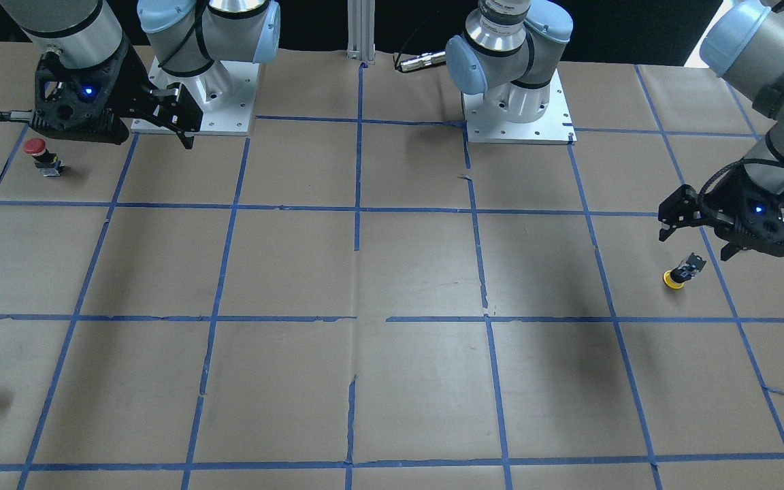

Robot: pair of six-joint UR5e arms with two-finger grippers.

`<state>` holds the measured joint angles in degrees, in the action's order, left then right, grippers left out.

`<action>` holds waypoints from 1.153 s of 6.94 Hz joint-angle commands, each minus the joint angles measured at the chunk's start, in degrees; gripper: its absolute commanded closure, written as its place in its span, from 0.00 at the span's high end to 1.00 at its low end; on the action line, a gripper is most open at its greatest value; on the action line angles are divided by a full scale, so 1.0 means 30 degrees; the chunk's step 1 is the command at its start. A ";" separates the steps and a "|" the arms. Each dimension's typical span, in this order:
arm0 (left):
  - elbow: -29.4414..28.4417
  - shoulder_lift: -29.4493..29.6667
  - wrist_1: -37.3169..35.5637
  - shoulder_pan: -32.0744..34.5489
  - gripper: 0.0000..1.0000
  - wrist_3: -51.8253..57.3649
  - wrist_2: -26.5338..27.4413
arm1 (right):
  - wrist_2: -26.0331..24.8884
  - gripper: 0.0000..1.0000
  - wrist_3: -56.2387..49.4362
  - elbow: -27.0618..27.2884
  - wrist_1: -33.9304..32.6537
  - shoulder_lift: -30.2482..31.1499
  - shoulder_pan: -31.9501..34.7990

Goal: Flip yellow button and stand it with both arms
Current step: 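Lower the left gripper onto the lying yellow button and grasp its body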

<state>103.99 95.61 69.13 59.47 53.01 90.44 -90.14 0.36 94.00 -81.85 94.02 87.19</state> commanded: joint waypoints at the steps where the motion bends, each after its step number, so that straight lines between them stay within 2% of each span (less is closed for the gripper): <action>1: 0.1920 0.0644 -0.2320 -0.2356 0.99 0.3119 -0.0149 | -0.0012 1.00 0.0084 0.0015 -0.0020 0.0037 0.0000; 3: 0.3386 0.1260 -0.4783 -0.2857 0.99 0.5637 -0.0148 | -0.0012 1.00 0.0142 0.0015 0.0009 0.0008 0.0000; 4: 0.3770 0.1669 -0.5025 -0.3295 0.99 0.6491 -0.0177 | -0.0012 1.00 0.0143 0.0015 0.0009 0.0008 0.0000; 5: 0.3687 0.2340 -0.5462 -0.3677 0.99 0.8211 -0.0178 | -0.0012 1.00 0.0172 0.0015 0.0009 0.0008 0.0000; 7: 0.3657 0.2786 -0.6227 -0.3827 0.99 0.8986 -0.0236 | -0.0012 1.00 0.0201 0.0044 0.0009 0.0037 0.0000; 8: 0.3802 0.2787 -0.6228 -0.3827 0.90 0.9744 -0.0265 | -0.0012 1.00 0.0201 0.0044 0.0038 0.0008 0.0000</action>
<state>115.04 103.68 50.87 48.11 79.68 89.74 -90.18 0.93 94.10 -81.81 94.07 87.19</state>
